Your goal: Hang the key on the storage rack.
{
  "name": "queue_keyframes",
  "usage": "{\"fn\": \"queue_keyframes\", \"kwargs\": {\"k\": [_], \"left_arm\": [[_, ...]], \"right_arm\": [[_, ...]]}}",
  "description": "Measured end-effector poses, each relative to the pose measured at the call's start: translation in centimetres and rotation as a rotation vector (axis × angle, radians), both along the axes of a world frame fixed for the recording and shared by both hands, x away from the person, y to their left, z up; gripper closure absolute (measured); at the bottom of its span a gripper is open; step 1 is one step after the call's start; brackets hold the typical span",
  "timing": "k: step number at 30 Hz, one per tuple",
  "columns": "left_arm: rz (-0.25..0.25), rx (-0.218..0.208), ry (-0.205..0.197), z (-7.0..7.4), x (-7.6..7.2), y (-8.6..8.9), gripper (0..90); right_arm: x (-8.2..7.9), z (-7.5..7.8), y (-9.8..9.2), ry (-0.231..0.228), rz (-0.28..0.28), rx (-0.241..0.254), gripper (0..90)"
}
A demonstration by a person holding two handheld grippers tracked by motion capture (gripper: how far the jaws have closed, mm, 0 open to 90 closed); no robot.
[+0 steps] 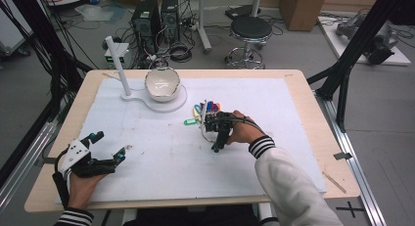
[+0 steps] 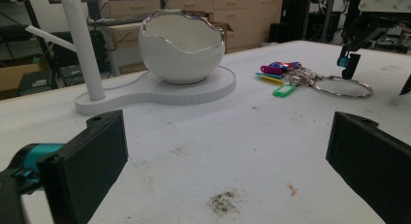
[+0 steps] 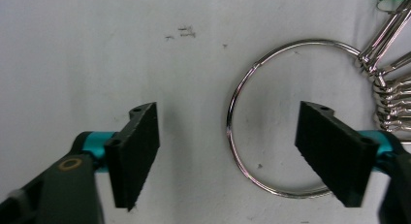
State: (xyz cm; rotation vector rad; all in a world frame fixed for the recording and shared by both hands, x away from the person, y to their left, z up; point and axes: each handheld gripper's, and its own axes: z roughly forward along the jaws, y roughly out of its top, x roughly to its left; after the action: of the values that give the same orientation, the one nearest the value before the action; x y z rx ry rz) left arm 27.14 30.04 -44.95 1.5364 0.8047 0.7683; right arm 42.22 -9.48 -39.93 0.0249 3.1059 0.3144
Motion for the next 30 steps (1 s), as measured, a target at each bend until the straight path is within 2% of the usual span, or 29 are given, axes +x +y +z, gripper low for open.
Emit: {"fn": "queue_keyframes", "kwargs": {"k": [3,6,9,14,24,30], "left_arm": [[0.0,0.001,-0.001,0.0,0.0,0.01,1.7],[0.0,-0.001,0.0,0.0,0.0,0.0,1.7],[0.0,0.001,-0.001,0.0,0.01,0.0,1.7],[-0.001,0.0,-0.001,0.0,0.0,0.0,1.7],[-0.002,0.0,0.0,0.0,0.0,0.01,1.7],[-0.001,0.001,-0.001,0.0,0.0,0.01,1.7]], "right_arm": [[0.03,0.02,0.03,0.001,-0.002,-0.007,30.6],[0.06,0.03,0.14,0.004,-0.004,-0.027,39.3],[0.15,-0.04,0.17,0.012,0.002,-0.033,43.0],[0.36,-0.1,0.28,0.0,0.01,-0.059,52.0],[0.31,-0.2,0.42,0.008,0.021,-0.086,62.8],[0.25,-0.23,0.54,-0.005,0.03,-0.101,67.3]]}}
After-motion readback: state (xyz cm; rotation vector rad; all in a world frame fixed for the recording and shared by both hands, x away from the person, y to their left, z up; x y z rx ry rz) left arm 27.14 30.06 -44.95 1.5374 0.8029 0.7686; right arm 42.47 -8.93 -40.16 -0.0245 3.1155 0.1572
